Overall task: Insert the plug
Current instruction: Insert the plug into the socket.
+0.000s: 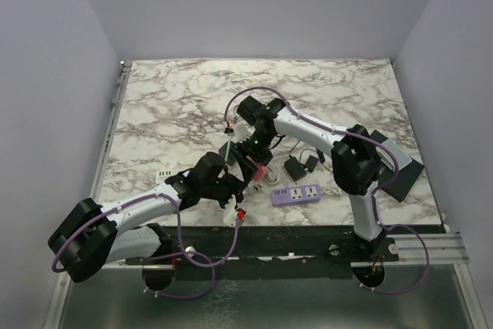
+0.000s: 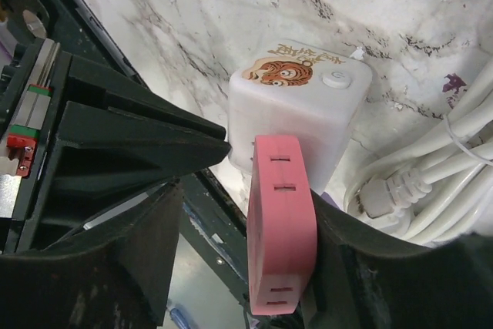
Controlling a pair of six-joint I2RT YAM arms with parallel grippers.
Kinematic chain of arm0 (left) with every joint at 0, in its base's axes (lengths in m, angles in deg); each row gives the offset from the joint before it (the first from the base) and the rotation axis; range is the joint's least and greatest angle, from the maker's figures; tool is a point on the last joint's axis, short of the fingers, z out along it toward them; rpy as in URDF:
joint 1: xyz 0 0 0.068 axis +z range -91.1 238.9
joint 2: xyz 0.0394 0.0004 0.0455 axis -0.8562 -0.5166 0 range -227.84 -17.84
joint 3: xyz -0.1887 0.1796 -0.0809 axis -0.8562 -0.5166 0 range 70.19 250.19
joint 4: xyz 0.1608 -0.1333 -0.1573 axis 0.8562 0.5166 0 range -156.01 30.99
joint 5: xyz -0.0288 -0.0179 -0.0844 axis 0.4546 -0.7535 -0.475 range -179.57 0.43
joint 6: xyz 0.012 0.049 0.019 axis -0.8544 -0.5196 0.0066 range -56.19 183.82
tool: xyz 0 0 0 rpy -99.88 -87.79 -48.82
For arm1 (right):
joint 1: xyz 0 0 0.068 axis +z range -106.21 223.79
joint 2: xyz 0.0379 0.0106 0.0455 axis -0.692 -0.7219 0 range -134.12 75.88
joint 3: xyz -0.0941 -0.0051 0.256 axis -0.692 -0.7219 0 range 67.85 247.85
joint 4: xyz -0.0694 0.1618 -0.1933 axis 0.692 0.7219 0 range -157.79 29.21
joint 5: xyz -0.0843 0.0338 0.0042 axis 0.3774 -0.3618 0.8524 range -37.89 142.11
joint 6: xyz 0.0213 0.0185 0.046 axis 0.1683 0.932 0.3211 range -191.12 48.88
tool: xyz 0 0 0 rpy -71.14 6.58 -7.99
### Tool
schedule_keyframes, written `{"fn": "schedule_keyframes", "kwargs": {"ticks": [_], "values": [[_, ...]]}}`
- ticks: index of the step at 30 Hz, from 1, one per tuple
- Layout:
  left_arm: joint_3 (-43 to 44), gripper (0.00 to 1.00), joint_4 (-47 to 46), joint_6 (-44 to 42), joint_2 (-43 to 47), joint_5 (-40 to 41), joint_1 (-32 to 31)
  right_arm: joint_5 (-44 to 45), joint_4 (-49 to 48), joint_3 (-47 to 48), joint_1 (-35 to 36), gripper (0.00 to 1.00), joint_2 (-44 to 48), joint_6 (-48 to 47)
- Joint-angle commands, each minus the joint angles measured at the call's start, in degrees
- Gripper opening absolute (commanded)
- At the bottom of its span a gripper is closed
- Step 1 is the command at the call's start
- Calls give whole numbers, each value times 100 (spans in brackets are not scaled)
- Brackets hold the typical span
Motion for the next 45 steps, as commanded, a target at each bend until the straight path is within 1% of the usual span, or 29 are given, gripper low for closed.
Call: {"fn": "schedule_keyframes", "kwargs": {"ticks": [1, 10, 17, 19, 22, 26, 29, 33, 35, 42, 43, 45], "values": [[141, 13, 237, -50, -71, 65, 23, 791, -322, -130, 49, 63, -46, -98], [130, 13, 398, -45, 38, -102, 26, 1415, -96, 103, 49, 65, 61, 69], [81, 13, 424, -60, 85, -153, 26, 1462, 6, 243, 49, 64, 245, 82], [70, 13, 434, -58, 95, -145, 25, 1379, -45, 232, 58, 60, 307, 118], [46, 13, 438, -95, 104, -128, 23, 1229, -145, 204, 73, 47, 356, 195], [2, 13, 437, -115, 130, -118, 20, 1146, -217, 91, 140, 32, 411, 220], [-26, 13, 436, -124, 148, -124, 26, 1123, -190, -6, 154, 31, 428, 220], [-36, 13, 436, -129, 165, -152, 25, 1132, -199, -24, 154, 35, 457, 190], [-21, 13, 438, -96, 179, -160, 23, 1200, -188, -4, 154, 35, 436, 142], [98, 13, 450, 50, 234, -221, 21, 1185, -116, 93, 154, 25, 280, -18], [127, 14, 450, 45, 217, -223, 25, 1171, -112, 107, 154, 24, 261, -40], [225, 18, 449, 94, 175, -209, 25, 1188, -96, 112, 154, 23, 240, -75]]}}
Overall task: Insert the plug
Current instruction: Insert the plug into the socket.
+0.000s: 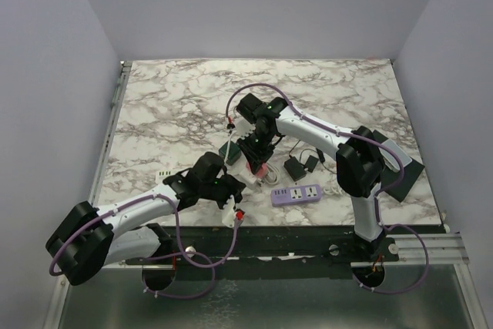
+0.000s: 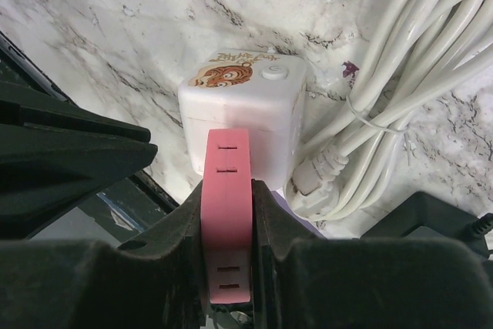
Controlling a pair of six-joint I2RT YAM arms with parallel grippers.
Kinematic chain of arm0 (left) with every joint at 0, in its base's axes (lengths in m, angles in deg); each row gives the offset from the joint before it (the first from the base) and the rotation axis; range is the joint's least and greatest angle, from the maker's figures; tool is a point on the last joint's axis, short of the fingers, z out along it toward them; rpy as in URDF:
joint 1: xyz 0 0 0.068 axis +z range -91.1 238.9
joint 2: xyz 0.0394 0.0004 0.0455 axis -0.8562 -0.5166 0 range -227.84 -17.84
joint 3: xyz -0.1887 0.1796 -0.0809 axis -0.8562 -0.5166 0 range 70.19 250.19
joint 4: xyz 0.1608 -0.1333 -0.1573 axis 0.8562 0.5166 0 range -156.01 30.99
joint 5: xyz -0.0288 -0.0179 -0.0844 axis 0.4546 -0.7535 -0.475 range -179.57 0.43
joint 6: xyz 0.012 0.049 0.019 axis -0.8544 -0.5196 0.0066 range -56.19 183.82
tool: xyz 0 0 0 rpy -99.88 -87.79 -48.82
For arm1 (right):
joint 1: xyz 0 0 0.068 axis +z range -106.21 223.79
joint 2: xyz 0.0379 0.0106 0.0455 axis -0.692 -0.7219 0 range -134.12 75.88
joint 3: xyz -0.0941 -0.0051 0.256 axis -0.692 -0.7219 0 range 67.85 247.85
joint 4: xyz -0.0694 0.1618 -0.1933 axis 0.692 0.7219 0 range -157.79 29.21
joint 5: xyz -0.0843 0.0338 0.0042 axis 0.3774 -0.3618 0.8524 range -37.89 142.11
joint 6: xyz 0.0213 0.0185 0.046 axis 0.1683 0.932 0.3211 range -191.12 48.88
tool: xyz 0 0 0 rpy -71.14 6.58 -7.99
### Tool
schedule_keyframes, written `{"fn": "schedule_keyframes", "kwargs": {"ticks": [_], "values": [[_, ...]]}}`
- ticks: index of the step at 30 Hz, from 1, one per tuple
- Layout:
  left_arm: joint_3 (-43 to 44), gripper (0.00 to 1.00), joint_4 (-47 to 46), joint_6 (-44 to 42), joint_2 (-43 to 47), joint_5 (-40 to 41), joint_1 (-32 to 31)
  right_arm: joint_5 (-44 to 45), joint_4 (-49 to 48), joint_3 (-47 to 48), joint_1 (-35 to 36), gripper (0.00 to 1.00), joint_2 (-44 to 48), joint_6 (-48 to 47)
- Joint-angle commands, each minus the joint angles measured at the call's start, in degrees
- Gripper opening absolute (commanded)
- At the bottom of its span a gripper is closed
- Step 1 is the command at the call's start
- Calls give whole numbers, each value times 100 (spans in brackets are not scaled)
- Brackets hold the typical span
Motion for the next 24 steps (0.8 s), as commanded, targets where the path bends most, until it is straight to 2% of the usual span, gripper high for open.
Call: {"fn": "schedule_keyframes", "kwargs": {"ticks": [1, 4, 5, 7, 12, 21, 24], "values": [[209, 21, 90, 124, -8, -184, 20, -19, 44, 93, 34, 22, -18, -173], [232, 24, -63, 147, -94, -85, 21, 4, 35, 70, 26, 23, -44, -235], [239, 25, -109, 136, -127, -52, 17, 17, 19, 45, 25, 28, -57, -243], [285, 27, -139, 97, -205, 19, 16, 55, 13, 17, 18, 32, -98, -277], [417, 31, -161, 37, -466, 238, 16, -20, -79, -35, -23, 32, -104, -275], [540, 33, -173, 132, -721, 413, 21, -147, -93, -136, -35, 6, -54, -339], [564, 33, -48, 115, -752, 399, 21, -107, -101, -182, -40, 1, -32, -370]]}}
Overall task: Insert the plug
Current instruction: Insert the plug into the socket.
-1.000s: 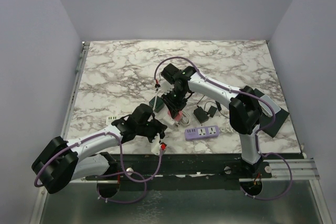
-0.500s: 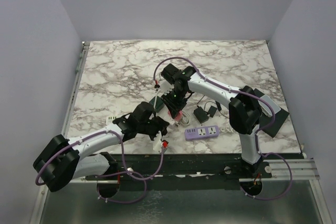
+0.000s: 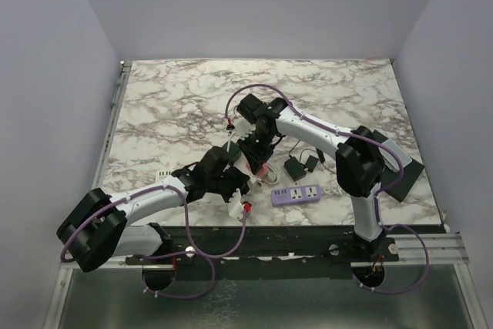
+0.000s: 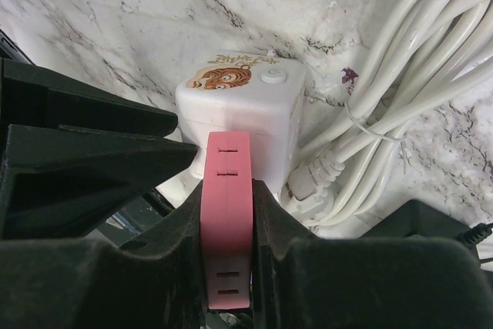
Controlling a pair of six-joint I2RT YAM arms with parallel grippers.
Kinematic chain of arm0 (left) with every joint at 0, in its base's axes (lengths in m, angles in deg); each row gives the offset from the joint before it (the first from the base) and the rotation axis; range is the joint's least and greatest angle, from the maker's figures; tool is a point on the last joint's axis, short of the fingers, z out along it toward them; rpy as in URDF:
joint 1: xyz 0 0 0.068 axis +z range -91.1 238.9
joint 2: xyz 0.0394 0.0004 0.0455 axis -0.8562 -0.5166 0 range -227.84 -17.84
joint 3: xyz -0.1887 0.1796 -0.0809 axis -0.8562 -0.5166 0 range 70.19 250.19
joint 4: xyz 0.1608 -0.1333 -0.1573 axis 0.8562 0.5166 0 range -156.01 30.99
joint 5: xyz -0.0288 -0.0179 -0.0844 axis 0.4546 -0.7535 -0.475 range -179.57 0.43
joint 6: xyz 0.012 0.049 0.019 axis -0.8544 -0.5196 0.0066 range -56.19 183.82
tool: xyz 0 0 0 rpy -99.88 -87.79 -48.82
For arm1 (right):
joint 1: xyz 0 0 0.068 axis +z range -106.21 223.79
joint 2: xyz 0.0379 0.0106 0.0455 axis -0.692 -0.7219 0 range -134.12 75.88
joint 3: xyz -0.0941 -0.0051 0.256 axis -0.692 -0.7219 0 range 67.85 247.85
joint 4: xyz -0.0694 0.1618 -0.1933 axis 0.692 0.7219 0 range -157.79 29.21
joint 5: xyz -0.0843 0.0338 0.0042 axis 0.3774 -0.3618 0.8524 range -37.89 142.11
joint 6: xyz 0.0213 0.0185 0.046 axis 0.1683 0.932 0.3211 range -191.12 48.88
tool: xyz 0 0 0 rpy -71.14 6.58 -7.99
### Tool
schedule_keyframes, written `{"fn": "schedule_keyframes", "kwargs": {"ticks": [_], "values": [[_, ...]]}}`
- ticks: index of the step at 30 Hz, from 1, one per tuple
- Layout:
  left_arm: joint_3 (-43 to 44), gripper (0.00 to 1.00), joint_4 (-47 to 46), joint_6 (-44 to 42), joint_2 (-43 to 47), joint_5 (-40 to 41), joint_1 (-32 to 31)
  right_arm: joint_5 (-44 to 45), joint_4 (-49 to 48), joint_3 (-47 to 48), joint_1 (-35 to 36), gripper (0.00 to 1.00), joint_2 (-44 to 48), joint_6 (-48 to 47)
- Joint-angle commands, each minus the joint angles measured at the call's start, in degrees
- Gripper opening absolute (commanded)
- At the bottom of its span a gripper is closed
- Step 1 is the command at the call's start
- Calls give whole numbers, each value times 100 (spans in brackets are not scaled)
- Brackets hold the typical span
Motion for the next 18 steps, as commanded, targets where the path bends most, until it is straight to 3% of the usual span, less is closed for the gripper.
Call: {"fn": "schedule_keyframes", "kwargs": {"ticks": [1, 18], "values": [[161, 33, 219, 1, -81, 58, 17, -46, -63, -167, -29, 1, -2, -117], [204, 29, 1051, -417, -129, -29, 19, -3, -215, -658, -104, 1, -231, -177]]}}
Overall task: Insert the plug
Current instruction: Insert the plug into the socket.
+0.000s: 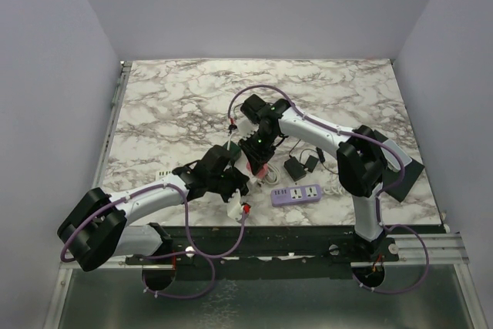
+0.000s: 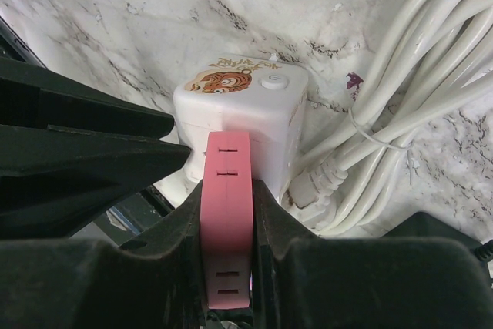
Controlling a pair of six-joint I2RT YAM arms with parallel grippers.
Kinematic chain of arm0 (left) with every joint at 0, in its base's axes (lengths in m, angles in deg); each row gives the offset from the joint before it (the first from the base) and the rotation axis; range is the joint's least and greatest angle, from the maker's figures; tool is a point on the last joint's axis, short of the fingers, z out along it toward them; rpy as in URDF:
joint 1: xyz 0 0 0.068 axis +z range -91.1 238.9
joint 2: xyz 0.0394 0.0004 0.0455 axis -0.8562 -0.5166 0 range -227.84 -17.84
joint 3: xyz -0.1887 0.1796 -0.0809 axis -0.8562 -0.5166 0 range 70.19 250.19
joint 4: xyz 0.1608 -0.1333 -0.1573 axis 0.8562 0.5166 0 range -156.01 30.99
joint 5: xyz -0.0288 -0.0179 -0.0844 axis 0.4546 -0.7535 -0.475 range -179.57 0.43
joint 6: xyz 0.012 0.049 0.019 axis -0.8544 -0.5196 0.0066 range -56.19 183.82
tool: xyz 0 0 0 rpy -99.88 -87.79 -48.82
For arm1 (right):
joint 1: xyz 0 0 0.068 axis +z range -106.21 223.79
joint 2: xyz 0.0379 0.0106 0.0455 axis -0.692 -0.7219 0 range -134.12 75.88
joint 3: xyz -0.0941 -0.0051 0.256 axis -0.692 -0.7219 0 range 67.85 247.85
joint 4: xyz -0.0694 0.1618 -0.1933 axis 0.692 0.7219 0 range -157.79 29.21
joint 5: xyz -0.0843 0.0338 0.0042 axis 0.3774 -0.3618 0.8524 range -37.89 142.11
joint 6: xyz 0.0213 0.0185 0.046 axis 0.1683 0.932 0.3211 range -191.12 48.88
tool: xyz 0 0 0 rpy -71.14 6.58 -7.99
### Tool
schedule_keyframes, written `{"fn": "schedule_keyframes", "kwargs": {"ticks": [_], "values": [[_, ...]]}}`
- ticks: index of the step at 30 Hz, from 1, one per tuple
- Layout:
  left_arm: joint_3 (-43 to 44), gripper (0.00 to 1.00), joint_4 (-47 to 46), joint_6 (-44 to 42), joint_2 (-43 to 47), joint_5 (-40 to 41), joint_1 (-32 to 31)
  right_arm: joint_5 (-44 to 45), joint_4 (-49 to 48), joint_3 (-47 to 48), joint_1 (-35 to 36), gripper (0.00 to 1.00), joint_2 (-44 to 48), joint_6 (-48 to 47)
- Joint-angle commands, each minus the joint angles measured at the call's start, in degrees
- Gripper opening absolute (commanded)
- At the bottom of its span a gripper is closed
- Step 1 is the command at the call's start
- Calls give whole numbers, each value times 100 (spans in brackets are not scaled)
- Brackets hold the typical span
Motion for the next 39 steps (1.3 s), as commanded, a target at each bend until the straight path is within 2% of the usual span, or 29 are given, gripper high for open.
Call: {"fn": "schedule_keyframes", "kwargs": {"ticks": [1, 6, 9, 12, 15, 18, 23, 25, 26, 27, 35, 39], "values": [[23, 29, 626, -116, -73, -39, 15, 191, 84, -334, 25, 1, -289, -142], [43, 29, 640, -50, -21, -83, 17, 206, 109, -305, 23, 1, -323, -159], [87, 30, 642, 98, 69, -95, 17, 236, 134, -222, 18, 11, -351, -151], [85, 30, 644, 190, 193, -94, 20, 309, 128, -95, 13, 37, -329, -119], [45, 30, 686, 195, 278, -105, 17, 374, 111, 28, 19, 54, -254, -105], [5, 30, 718, 161, 329, -135, 21, 450, 78, 185, 15, 64, -110, -67], [-9, 30, 734, 173, 379, -113, 21, 417, 166, 404, 15, 71, 85, -13], [-32, 30, 728, 212, 410, -82, 20, 388, 197, 464, 19, 83, 176, 69], [-31, 30, 728, 250, 418, -71, 15, 363, 198, 477, 39, 95, 212, 114], [-25, 30, 728, 304, 439, -50, 16, 364, 182, 456, 64, 99, 309, 166], [-116, 29, 675, 722, 578, 172, 19, 237, -311, -53, 161, 99, 1093, 701], [-231, 28, 430, 790, 570, 307, 19, 137, -450, -275, 168, 96, 1166, 857]]}}
